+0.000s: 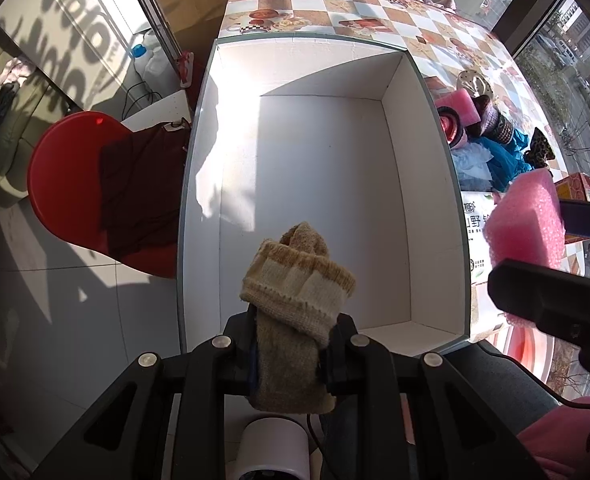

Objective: Organize soft objects
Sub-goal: 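Lift both held items and carry them over the open white box, then lower both items into the white box and open both grippers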

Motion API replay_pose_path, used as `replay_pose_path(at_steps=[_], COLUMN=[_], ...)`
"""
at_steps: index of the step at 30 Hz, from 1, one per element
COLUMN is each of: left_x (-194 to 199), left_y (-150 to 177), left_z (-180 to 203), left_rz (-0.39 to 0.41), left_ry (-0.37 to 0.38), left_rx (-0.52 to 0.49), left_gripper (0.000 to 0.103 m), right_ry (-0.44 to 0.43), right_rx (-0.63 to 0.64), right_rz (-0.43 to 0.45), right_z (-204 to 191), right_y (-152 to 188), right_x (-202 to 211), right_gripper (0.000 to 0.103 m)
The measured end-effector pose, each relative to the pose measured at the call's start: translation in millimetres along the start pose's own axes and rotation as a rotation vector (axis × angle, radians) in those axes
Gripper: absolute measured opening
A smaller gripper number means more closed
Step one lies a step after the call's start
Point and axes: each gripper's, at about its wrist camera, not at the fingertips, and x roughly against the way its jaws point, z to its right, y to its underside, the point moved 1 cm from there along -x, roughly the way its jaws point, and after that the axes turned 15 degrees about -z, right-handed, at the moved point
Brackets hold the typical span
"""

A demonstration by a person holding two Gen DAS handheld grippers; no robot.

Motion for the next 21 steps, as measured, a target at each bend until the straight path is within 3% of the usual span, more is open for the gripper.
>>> replay_pose_path(at_steps=[21], left_x=[-6.3], left_y=[-2.6], left_z=[-1.7], left_rz=[-0.019], left_ry=[0.005], left_rx=[0.003], left_gripper=[0.026], right_ry=[-0.002], right_rx=[0.018], right_rz=[-0.028], right_z=[-4.2], right_y=[-7.2], right_x=[-8.1], right_gripper=[0.072])
